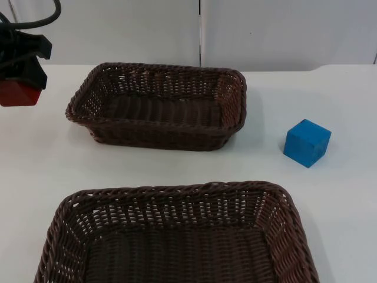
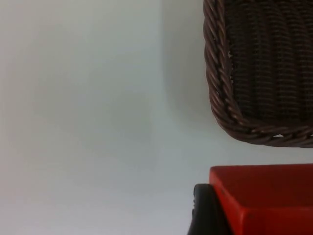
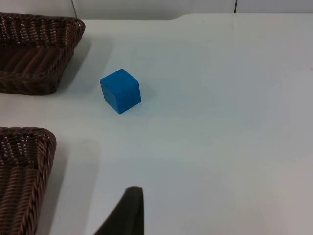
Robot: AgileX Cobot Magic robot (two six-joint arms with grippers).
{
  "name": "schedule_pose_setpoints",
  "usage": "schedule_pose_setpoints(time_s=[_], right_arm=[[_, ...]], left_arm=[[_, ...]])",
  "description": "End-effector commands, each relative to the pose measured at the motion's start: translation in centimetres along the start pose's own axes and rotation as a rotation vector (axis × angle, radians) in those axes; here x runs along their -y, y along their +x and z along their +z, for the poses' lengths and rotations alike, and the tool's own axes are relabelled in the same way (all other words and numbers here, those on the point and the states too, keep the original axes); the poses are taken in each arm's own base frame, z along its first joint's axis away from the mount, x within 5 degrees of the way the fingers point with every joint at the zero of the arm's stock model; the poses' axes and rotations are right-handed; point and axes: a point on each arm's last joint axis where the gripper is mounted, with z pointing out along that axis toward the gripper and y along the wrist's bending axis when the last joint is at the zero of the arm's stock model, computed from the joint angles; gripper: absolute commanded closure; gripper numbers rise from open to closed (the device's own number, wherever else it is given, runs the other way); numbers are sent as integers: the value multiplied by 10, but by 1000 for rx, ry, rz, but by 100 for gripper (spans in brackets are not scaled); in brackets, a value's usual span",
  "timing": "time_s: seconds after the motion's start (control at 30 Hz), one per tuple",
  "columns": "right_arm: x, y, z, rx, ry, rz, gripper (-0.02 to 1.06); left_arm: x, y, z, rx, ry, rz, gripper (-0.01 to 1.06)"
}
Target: Pick up one cube with the left hand and place it into the upper basket. Pick up one cube with the right hand and place it into the lower basket.
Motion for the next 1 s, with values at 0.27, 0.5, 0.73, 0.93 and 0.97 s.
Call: schedule_pose_setpoints(time_s=[0.27,0.5,0.73,0.93,0.97], right_arm=[[0,0,0,6,6,5,-1],[0,0,0,4,6,3,-1],[0,0,0,4,6,3,-1],[0,0,0,4,6,-2,-1],[0,0,0,4,6,-2,-1]], left_arm=[[7,-7,-7,-3,29,2,105],[38,-34,-13,66,80,103,105],[64,-51,-7,105,118,163,105],[91,-67,16,108,158,214,105],[96,-69,20,108,166,224,105]])
